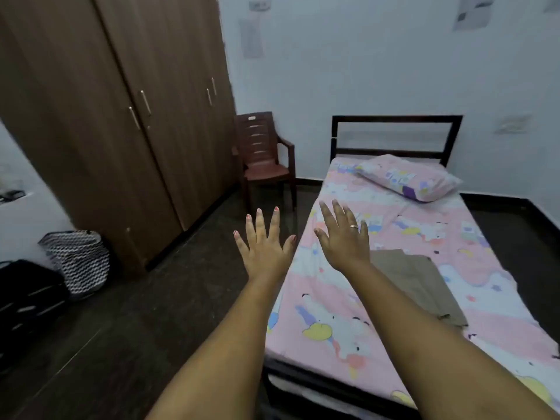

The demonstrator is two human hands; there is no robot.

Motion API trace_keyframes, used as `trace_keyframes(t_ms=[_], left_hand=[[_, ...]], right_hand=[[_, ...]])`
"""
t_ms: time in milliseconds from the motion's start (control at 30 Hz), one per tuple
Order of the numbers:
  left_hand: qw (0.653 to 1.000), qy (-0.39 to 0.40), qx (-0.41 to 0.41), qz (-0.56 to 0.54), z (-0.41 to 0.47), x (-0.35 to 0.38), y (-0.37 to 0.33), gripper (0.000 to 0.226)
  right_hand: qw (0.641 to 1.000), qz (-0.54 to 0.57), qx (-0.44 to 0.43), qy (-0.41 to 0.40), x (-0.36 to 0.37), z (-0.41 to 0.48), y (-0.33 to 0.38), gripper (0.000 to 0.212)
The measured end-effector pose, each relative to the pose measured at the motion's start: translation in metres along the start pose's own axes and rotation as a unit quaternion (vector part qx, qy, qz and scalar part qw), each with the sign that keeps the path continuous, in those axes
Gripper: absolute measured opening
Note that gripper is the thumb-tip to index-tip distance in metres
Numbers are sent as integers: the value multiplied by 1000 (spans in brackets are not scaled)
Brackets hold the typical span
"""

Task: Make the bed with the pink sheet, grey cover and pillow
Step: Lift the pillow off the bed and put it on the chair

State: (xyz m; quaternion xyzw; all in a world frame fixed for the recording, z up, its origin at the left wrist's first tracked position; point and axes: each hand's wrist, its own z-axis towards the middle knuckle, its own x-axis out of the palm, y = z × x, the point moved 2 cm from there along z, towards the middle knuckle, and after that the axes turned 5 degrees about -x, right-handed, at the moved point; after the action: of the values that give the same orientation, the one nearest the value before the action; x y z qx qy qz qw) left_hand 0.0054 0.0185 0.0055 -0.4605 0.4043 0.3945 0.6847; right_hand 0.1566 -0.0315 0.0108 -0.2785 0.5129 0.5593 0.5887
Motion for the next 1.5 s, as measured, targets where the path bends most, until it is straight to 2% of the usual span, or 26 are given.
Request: trace_keyframes(t_ms=[133,367,633,767,1000,1167,1333,1500], left_hand=[[999,17,-29,35,2,10,43,67],[998,46,-5,37,32,20,119,66],[997,42,20,65,107,5,231,67],[997,53,13,58,137,7,261,68],[996,69,20,45,205,40,266,68],[994,86,46,57,286,78,248,68],[990,122,43,59,379,117,217,69],[990,123,60,27,456,141,170,69]], right_hand=[[999,0,1,39,34,-1,32,59],[997,8,51,57,96,19,98,59],[993,43,91,63,165,70,207,59],[993,37,88,65,183,93,226,60],[988,21,133,76,217,151,210,61],[984,37,157,74,252,232,188,62],[980,34,181,73,266,322,147,63],[975,18,210,71,266,398,102,63]])
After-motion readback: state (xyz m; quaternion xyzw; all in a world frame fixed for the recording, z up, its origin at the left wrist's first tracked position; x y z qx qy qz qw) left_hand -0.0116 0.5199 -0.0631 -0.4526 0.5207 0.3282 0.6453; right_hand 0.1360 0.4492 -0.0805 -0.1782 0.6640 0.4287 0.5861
